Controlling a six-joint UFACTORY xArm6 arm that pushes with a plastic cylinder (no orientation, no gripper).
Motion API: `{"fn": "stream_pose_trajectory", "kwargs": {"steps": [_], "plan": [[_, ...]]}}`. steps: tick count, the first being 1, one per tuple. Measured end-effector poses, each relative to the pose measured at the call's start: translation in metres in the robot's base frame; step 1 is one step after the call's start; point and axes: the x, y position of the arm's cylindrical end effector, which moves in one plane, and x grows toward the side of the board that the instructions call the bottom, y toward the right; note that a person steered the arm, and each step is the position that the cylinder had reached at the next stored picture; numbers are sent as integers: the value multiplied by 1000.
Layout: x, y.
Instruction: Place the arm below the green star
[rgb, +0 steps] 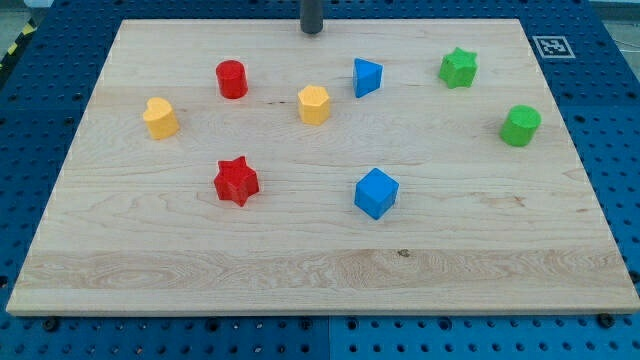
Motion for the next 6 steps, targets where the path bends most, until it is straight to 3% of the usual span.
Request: {"fn": "stream_pose_trajectory", "kwargs": {"steps": [3,4,5,6], "plan": [[18,167],[54,249],[100,296],[150,300]]}}
